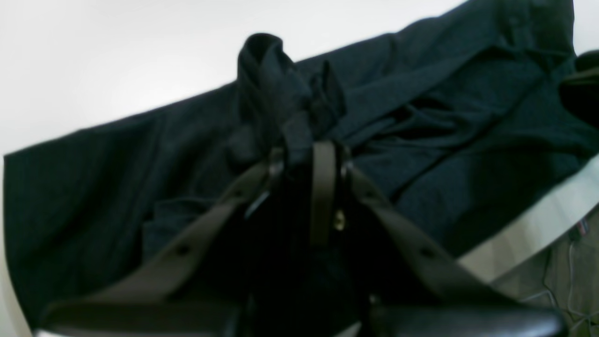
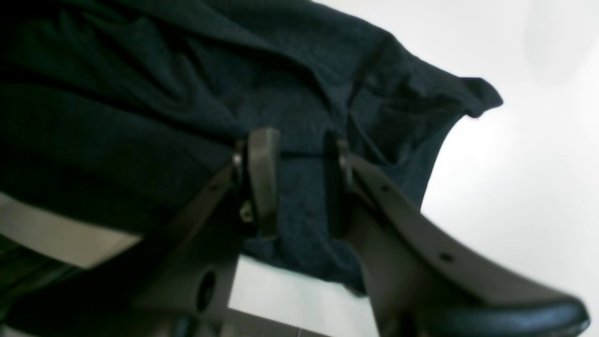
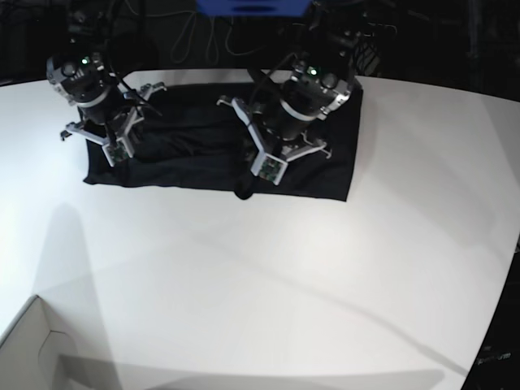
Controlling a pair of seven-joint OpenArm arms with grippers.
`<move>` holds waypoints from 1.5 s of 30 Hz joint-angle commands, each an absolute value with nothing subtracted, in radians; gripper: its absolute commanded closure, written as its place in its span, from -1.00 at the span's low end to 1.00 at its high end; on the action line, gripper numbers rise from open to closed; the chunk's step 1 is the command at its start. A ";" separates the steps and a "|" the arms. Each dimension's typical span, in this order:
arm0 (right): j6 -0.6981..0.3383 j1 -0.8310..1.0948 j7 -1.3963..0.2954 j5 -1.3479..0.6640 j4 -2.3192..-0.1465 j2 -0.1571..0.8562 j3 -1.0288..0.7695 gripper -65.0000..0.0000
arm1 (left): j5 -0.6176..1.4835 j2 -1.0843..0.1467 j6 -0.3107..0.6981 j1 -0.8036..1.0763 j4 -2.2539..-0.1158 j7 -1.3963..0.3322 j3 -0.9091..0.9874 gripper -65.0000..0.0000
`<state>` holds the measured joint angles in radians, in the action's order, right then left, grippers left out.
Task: Layout the t-shirt on the table in an organized manner, then fold the t-shirt properly
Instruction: 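Move the left gripper along the strip toward the right gripper, folding it, then release the strip and lift both grippers away from the folded shirt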
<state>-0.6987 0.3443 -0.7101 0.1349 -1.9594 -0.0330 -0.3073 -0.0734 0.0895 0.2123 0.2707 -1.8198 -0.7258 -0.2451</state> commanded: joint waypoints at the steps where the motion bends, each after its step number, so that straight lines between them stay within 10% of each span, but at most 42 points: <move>1: -0.698 0.343 -0.690 0.128 -1.975 -0.028 -0.309 0.49 | -0.061 0.101 0.214 0.265 -1.837 -0.708 -0.251 0.99; 13: -0.698 0.344 -0.690 0.128 -1.979 -0.028 -0.309 0.49 | -0.058 0.099 0.225 0.271 -1.874 -0.700 -0.308 0.40; 31: -0.698 0.344 -0.690 0.128 -1.980 -0.028 -0.309 0.49 | -0.059 0.022 0.216 0.283 -1.886 -0.710 0.088 0.68; 45: -0.698 0.338 -0.690 0.128 -1.982 -0.027 -0.321 0.49 | -0.059 0.013 0.225 0.338 -1.833 -0.710 -0.173 0.84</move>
